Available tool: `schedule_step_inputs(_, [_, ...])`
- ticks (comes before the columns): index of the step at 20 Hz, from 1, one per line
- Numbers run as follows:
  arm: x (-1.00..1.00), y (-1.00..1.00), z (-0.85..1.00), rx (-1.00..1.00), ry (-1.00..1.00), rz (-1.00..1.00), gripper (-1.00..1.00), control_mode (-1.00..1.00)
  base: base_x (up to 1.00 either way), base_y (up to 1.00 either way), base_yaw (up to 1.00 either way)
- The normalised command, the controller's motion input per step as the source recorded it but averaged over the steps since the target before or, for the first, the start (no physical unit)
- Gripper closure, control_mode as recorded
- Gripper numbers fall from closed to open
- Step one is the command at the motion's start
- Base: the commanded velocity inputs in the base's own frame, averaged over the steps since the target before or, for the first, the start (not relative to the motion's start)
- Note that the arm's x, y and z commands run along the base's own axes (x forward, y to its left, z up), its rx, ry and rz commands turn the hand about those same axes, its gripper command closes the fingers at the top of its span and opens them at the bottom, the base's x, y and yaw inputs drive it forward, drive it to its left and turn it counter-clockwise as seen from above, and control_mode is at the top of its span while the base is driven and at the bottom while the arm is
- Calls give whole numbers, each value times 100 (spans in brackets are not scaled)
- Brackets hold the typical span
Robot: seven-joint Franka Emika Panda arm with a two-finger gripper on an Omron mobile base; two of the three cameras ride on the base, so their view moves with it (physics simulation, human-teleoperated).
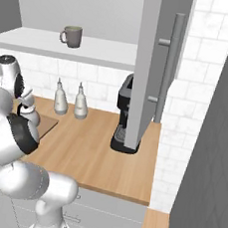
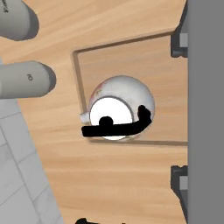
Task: Pick the kettle from the counter and place it on the tray. Then pick the mug from the cabinet and place it on the tray. Then close the cabinet doors.
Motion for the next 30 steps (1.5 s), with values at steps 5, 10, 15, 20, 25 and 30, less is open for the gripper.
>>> schedule_step_inputs(5, [-40, -35, 59, 6, -4, 10, -100, -100, 0, 0, 0])
schedule_step_inputs(10, [-37, -41, 60, -2, -9, 0, -100, -100, 0, 0, 0])
schedule_step_inputs(15, [-33, -46, 60, -9, -21, -1, -100, -100, 0, 0, 0])
schedule_step_inputs(20, [-16, -49, 65, -6, -8, -4, -100, -100, 0, 0, 0])
schedule_step_inputs(25, [-1, -37, 64, -2, -5, 0, -100, -100, 0, 0, 0])
schedule_step_inputs(30, [0, -31, 59, -8, -22, 0, -100, -100, 0, 0, 0])
